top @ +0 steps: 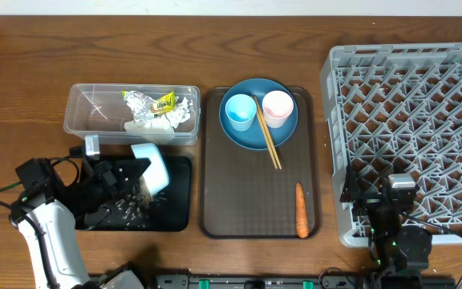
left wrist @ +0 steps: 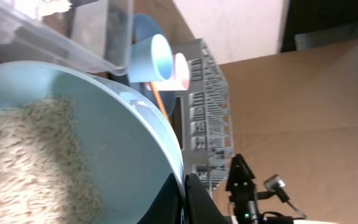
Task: Sort waste into correct bins and load items into the dishwasher rack
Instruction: 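Lift the rice bowl and carry it left over the black tray, then tip the bowl with the left gripper to pour rice onto the black tray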
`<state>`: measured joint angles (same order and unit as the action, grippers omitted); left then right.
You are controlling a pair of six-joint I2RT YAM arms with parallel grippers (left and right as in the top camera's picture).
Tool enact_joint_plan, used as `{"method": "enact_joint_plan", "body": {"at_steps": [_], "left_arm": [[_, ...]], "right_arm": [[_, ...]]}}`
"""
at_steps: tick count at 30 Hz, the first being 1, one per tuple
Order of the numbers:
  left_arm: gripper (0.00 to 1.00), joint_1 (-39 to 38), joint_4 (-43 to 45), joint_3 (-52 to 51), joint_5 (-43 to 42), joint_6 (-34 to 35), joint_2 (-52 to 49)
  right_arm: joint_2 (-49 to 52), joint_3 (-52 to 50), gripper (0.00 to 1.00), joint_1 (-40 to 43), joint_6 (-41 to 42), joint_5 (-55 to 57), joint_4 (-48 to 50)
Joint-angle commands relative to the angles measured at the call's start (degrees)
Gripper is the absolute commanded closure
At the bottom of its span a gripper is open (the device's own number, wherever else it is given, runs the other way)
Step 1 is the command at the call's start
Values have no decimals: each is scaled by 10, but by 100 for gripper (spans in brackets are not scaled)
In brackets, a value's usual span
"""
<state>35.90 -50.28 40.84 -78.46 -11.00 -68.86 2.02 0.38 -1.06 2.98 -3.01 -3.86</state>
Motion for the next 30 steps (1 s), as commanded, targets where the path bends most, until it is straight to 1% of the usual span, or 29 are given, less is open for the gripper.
{"method": "enact_joint_plan", "body": {"at_steps": [1,5,9,21,26,30], "left_arm": [[94,4,0,0,-45,-19,-2],[94,4,0,0,-60,-18,-2],[94,6,3,0,-116,-18,-2],[94,27,4,0,-117,-7,-2],[94,31,4,0,-117,23,-2],[94,56,4,0,-117,38,-2]], "right_arm": [[0,-1,1,1,-3,0,-2],[0,-1,1,1,-3,0,-2],[0,-1,1,1,-3,0,-2],[0,-1,1,1,-3,0,-2],[0,-1,1,1,-3,0,-2],[0,-1,1,1,-3,0,-2]]}}
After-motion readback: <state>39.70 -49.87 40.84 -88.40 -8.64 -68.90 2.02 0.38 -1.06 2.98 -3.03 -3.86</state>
